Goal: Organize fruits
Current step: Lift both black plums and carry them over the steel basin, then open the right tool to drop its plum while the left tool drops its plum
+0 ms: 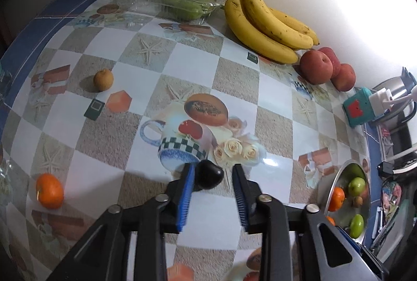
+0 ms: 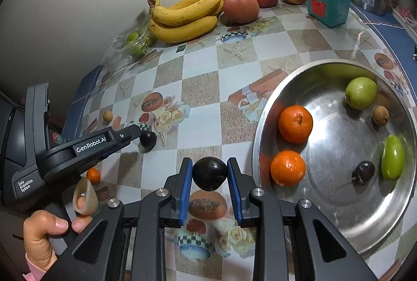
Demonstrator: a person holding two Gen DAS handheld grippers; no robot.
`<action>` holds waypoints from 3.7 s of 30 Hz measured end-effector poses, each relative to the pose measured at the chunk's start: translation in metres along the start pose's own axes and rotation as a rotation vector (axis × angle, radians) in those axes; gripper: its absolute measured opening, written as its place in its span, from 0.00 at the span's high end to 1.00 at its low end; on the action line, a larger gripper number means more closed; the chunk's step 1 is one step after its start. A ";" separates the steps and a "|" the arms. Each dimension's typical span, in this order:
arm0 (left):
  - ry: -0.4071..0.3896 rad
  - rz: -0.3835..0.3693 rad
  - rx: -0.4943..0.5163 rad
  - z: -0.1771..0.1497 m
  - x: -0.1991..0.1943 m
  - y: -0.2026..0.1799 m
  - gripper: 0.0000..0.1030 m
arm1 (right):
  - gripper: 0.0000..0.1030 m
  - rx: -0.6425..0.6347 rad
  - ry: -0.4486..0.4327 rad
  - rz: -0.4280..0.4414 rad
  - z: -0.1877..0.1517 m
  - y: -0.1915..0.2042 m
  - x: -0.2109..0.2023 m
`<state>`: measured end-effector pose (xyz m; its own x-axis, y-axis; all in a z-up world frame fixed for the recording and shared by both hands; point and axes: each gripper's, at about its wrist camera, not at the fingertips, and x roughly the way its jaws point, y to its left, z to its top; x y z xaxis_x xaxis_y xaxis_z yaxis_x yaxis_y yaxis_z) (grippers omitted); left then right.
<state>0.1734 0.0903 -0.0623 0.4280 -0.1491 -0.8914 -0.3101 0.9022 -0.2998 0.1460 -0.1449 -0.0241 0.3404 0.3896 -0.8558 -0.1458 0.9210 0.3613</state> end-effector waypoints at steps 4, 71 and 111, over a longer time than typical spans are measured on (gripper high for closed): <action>-0.017 -0.002 0.042 0.002 0.004 -0.008 0.59 | 0.73 0.013 0.004 0.008 0.006 -0.003 0.007; 0.143 -0.077 0.643 -0.118 -0.001 -0.213 0.71 | 0.72 0.399 -0.082 -0.155 0.008 -0.148 -0.047; 0.075 0.078 0.324 -0.065 -0.001 -0.152 0.43 | 0.71 0.374 -0.047 -0.145 0.009 -0.144 -0.038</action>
<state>0.1652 -0.0726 -0.0375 0.3460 -0.0933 -0.9336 -0.0487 0.9919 -0.1171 0.1622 -0.2924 -0.0408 0.3756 0.2470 -0.8933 0.2518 0.9004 0.3548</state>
